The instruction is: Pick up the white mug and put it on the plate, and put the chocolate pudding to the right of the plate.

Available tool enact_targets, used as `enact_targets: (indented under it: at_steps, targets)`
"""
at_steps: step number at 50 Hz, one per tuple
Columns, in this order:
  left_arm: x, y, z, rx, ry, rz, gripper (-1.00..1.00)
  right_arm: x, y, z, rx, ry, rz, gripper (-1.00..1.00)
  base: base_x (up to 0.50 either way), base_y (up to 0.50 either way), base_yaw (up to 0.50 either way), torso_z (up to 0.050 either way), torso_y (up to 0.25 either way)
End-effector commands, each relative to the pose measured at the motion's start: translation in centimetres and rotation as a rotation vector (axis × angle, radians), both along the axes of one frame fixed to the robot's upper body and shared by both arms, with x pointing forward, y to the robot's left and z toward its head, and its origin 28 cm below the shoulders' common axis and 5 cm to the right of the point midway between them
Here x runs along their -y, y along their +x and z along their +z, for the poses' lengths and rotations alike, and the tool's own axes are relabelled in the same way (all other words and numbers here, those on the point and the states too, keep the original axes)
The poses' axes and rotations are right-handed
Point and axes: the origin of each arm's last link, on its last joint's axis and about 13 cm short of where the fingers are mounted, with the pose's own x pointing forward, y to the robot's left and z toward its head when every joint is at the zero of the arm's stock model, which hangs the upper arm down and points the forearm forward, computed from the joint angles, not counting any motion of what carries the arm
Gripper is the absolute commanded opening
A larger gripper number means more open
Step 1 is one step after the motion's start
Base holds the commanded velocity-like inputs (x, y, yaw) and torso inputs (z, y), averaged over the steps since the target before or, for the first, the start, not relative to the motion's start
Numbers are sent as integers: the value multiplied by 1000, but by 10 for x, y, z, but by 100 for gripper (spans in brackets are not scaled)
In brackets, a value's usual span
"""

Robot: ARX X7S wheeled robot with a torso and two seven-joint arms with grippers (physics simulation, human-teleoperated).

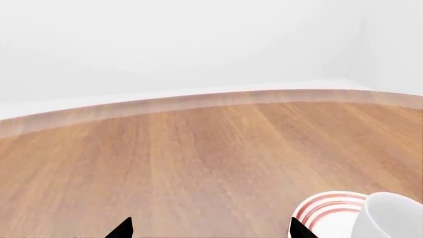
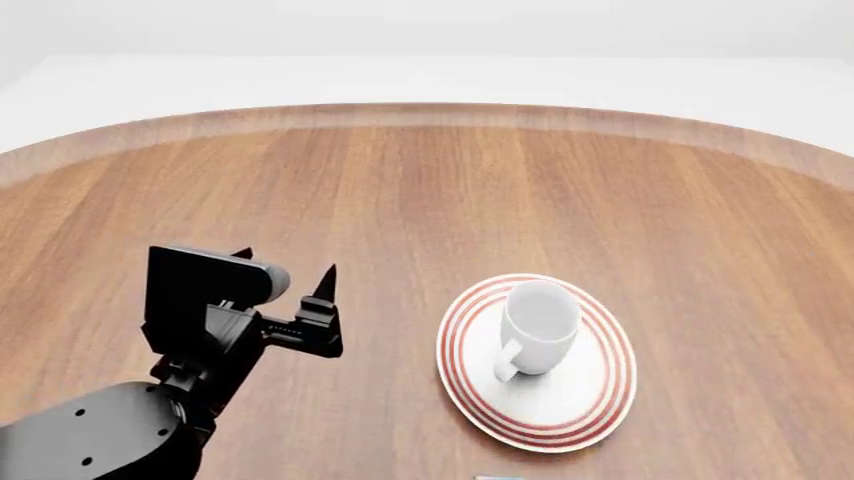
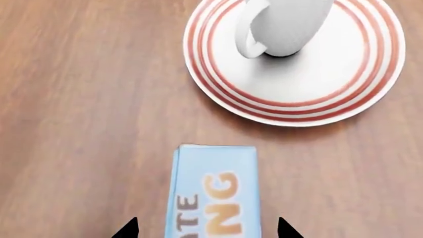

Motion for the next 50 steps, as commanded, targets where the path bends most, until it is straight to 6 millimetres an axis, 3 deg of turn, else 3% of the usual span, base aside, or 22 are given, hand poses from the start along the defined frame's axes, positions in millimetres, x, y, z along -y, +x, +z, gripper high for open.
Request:
enact_targets:
  at_steps: [1, 22, 23, 42, 50]
  targets:
    - [6, 2, 3, 20, -30, -33, 100, -2, -2, -6, -13, 7, 9, 100, 0, 0, 0, 0, 0]
    - [5, 3, 0, 10, -37, -33, 100, -2, 0, -19, -58, -5, 10, 100, 0, 0, 0, 0, 0]
    - [5, 3, 0, 9, -38, -33, 100, -2, 0, -20, -58, -7, 11, -100, 0, 0, 0, 0, 0]
    - [5, 2, 0, 5, -42, -32, 100, -1, 1, -14, 26, -37, 28, -100, 1, 0, 0, 0, 0]
    - [4, 2, 0, 7, -43, -31, 100, 9, 0, 19, 154, -10, -18, -100, 0, 0, 0, 0, 0]
